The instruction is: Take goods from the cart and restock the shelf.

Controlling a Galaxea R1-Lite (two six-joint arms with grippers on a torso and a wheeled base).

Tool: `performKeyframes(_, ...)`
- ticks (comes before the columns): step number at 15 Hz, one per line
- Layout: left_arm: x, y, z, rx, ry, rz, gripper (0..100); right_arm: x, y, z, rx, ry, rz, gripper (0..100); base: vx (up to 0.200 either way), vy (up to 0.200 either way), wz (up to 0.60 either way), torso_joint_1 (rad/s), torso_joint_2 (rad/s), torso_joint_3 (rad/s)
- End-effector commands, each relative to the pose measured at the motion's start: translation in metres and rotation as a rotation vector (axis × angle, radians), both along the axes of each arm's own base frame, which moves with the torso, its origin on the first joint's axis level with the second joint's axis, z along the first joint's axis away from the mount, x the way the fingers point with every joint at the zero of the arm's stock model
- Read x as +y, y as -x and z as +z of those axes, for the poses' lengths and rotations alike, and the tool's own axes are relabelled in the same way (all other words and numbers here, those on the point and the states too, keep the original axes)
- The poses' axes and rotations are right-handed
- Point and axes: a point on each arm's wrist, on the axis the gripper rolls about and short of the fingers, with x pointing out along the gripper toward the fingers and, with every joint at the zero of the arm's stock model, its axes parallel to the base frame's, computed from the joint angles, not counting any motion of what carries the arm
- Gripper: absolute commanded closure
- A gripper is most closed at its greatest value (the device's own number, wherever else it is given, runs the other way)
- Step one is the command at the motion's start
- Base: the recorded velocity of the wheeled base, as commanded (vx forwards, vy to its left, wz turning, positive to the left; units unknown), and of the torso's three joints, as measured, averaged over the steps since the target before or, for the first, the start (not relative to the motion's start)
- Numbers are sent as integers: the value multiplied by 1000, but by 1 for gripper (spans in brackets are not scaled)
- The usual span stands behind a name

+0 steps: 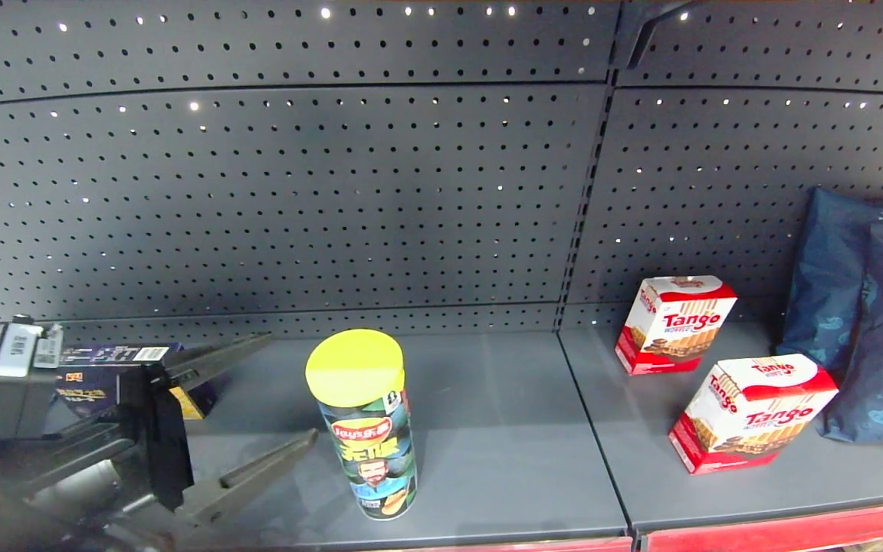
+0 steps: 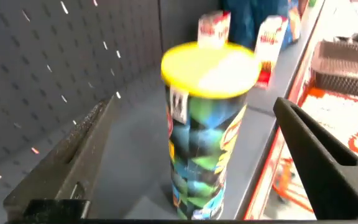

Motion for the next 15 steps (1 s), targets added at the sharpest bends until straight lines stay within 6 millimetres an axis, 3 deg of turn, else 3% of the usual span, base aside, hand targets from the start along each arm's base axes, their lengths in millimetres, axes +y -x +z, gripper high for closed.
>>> performKeyframes(1, 8, 18, 18, -87, 35, 25, 0, 0, 1, 1, -7, -3, 1, 100, 0, 0, 0, 0, 0, 0)
performKeyframes(3, 12, 37, 29, -117, 89, 17, 0, 0, 1, 3, -14, -6, 1, 100, 0, 0, 0, 0, 0, 0)
performKeyframes(8, 31, 86, 22, -94, 94, 172, 0, -1, 3, 4, -31, -13, -1, 100, 0, 0, 0, 0, 0, 0)
performKeyframes(11, 35, 142, 17, -109, 142, 271, 0, -2, 4, 5, -43, -18, -2, 100, 0, 0, 0, 0, 0, 0)
performKeyframes(15, 38, 210, -4, -66, 169, 357, 0, -4, 7, 5, -63, -28, -18, 100, 0, 0, 0, 0, 0, 0)
